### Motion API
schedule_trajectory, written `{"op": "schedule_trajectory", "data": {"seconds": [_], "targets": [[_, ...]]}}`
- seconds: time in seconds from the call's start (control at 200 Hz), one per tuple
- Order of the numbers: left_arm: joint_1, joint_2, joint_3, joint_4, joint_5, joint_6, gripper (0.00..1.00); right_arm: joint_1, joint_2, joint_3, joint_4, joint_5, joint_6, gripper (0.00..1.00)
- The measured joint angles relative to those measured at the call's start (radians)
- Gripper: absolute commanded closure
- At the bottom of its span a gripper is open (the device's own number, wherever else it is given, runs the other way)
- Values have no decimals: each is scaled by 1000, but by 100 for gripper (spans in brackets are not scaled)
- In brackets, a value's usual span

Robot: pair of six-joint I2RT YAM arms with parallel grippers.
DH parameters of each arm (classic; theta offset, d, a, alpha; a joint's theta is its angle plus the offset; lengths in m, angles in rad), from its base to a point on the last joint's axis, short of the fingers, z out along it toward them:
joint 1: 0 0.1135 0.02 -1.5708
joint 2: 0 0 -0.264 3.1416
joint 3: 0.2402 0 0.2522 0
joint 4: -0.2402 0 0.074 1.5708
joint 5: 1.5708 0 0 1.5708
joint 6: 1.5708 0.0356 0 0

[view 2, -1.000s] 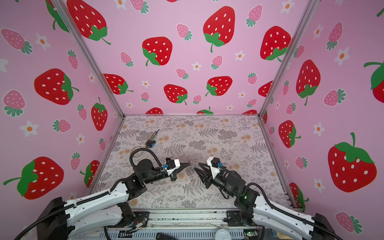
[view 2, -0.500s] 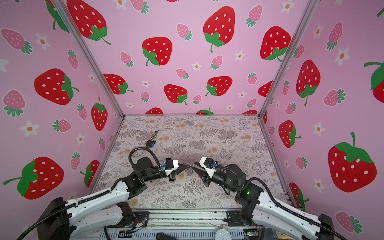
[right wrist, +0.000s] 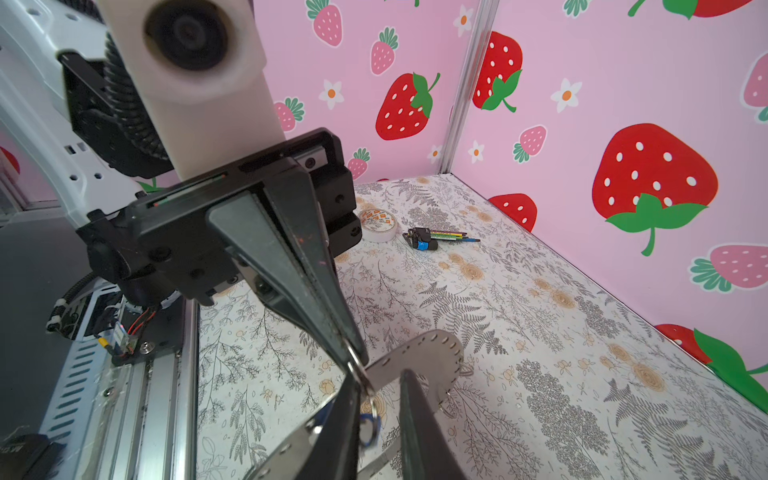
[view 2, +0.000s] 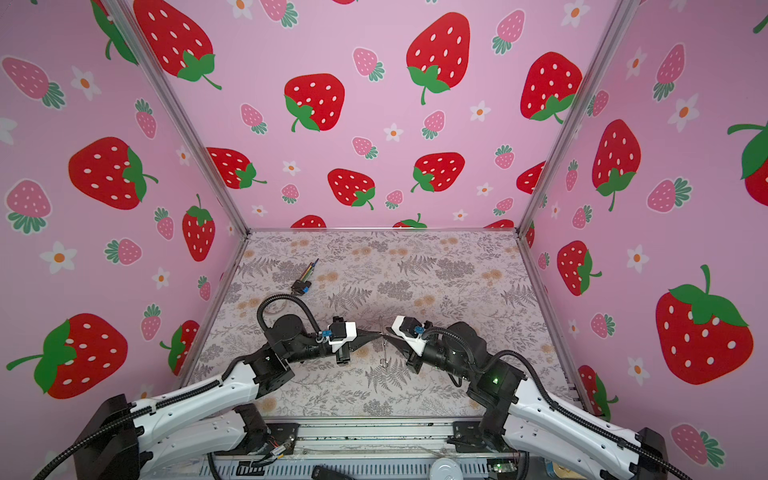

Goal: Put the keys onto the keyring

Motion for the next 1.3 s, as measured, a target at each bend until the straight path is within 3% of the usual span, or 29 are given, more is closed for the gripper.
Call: {"op": "schedule_trajectory", "data": {"seconds": [0.28, 0.43, 0.515, 0.61, 0.96, 1.301], "targets": [[4, 0, 0, -1, 9, 0, 100, 0, 1, 1, -9, -24, -31, 100], [5, 0, 1, -9, 16, 4, 100, 0, -1, 1, -16, -31, -42, 100], [5, 0, 5, -29, 17, 25, 79, 0, 0, 5, -33, -35, -45, 100], [3, -3, 29, -79, 11, 62, 71, 0, 10, 26, -76, -35, -45, 100], [-52, -65, 108, -356, -176, 358, 73, -4, 200, 274, -380, -24, -48, 100], [-66, -69, 109, -453, -254, 451, 78, -4, 254, 319, -496, -32, -72, 100]]}}
